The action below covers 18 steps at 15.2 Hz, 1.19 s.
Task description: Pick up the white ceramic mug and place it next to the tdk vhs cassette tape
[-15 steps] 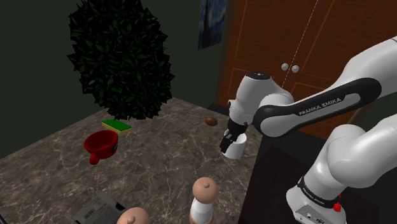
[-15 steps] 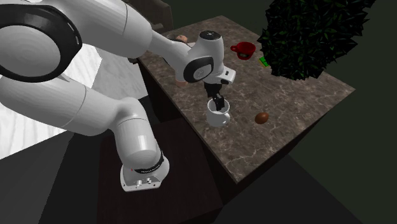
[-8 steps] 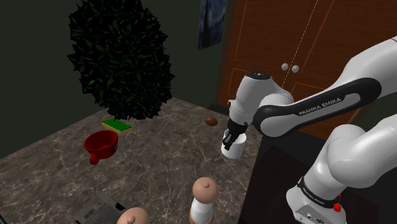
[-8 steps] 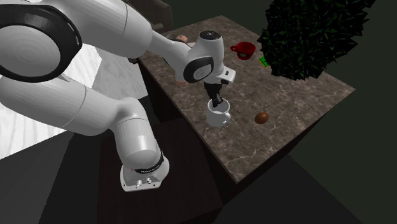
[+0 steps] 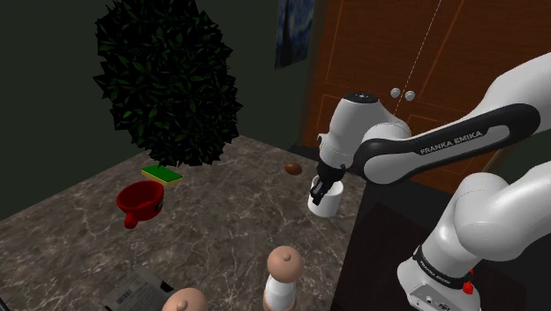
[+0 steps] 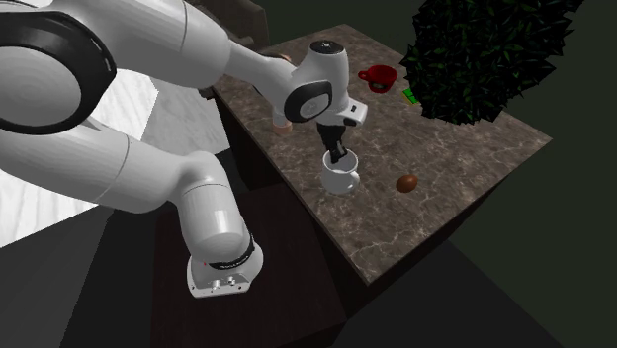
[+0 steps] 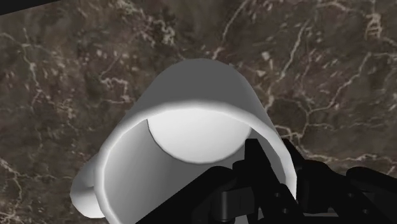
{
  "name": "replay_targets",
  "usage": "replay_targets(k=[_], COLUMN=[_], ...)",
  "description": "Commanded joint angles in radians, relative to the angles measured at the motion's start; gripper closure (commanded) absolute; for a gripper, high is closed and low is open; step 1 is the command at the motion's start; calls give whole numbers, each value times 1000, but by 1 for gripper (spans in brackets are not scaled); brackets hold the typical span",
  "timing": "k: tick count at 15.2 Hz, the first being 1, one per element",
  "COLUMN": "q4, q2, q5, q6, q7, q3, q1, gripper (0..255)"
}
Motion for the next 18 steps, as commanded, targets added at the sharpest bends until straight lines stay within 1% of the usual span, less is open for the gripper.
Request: replay_targets(k=[1, 9, 18], q4=[16, 85, 178], q2=[-18, -86, -133], q5=[-1, -9, -21], q6=[-35, -170, -310], q7=[-1, -8, -13], q3=[-5, -27, -49], q1=[1, 2, -1], gripper=[255, 255, 255])
